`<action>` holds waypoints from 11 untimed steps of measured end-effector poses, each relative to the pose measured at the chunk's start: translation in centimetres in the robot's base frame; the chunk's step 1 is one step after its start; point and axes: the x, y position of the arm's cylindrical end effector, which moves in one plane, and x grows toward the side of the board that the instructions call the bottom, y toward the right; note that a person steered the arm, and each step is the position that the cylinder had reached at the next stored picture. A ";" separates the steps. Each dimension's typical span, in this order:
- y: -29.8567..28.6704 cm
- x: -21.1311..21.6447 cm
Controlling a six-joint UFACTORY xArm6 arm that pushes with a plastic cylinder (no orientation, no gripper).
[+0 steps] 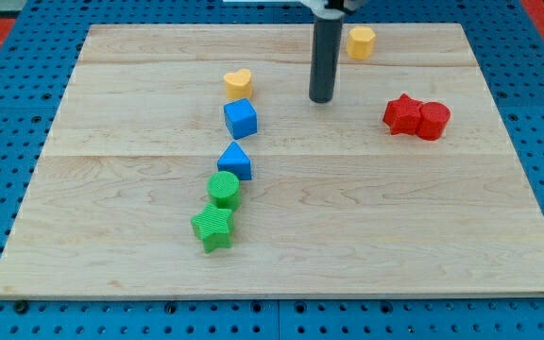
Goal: Push the green star diagonally to the red star
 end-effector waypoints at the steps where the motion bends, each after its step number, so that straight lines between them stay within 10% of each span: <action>1: 1.7 5.7; 4: -12.5 25.2; 6: -15.5 17.9; 9: -3.6 14.3; 11: -0.4 20.7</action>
